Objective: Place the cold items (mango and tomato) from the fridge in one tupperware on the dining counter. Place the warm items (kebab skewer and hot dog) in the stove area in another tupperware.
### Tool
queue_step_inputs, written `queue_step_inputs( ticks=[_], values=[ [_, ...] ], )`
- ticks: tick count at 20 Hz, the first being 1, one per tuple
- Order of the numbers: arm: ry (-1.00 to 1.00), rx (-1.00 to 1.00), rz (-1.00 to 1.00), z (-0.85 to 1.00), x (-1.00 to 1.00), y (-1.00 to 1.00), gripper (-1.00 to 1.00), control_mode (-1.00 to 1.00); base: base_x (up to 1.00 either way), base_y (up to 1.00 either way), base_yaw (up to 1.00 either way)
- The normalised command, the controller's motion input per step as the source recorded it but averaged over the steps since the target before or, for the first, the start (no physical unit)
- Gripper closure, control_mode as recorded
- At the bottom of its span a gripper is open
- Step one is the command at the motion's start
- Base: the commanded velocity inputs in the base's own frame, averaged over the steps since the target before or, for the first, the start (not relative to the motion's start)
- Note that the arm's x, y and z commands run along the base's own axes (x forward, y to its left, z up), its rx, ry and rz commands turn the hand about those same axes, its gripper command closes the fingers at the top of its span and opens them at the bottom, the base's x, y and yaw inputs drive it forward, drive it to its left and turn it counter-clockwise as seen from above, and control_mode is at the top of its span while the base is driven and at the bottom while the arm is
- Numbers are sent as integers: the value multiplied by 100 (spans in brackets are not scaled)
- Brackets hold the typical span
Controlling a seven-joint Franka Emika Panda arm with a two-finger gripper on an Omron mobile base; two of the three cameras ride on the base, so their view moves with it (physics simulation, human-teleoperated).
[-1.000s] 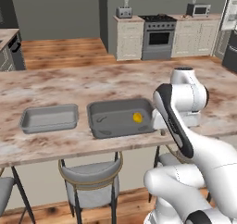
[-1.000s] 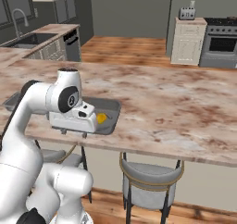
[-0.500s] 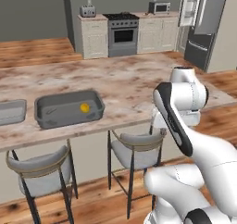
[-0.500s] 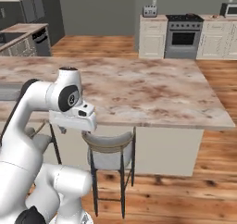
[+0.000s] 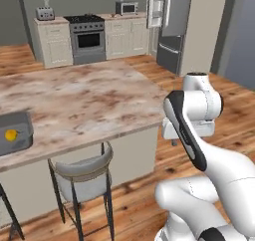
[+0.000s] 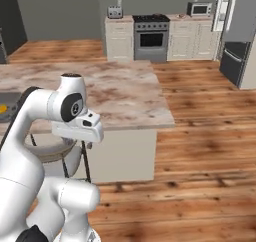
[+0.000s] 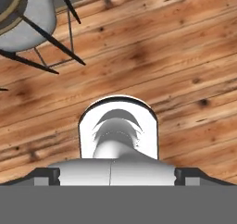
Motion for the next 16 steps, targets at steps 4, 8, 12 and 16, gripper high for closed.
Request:
queue_step_inputs(
  ticks=[4,8,12,16],
  values=[
    [0,0,0,0,0,0,-100,100,49,-100,-23],
    [0,0,0,0,0,0,-100,100,72,-100,-12],
    [0,0,0,0,0,0,-100,100,94,-100,-2],
    [0,0,0,0,0,0,-100,100,100,-100,2]
  ],
)
